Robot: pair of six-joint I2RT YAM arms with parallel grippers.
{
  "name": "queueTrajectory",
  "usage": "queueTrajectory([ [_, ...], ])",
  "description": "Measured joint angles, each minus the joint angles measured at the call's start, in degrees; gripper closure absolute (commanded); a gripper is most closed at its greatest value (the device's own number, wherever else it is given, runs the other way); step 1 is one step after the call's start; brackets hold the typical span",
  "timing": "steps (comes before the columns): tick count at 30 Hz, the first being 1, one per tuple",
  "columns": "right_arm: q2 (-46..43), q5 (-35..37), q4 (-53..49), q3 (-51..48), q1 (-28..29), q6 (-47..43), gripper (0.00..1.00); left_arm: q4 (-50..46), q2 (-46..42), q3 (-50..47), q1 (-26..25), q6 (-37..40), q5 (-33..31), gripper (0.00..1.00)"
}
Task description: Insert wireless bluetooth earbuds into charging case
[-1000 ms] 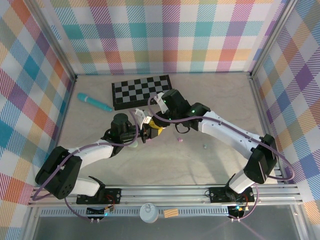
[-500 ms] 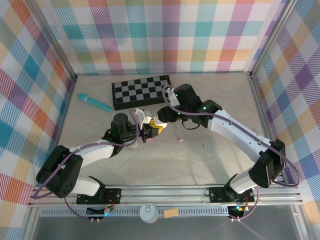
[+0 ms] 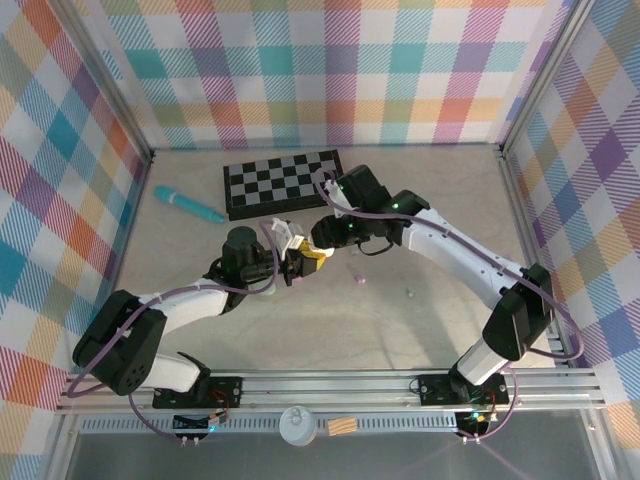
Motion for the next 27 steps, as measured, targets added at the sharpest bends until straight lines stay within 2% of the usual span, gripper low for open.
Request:
queueTrajectory([
  [6,0.76,-0.96,-0.61,1.49,0.0,-0.07,0.69,0.0,-0.02,0.0,0.0,0.33,0.04,0.99],
  [20,1.81,-1.75,-2.84,2.1,0.0,-3.17,0.68,-1.38,-0.04,0.0,0.0,1.27,0.07,0.99],
  [27,3.41,-1.79,-3.96,3.3,-0.07,-5.25,0.74,-2.01,-0.04,0.0,-0.04,1.46,-0.11,0.98],
])
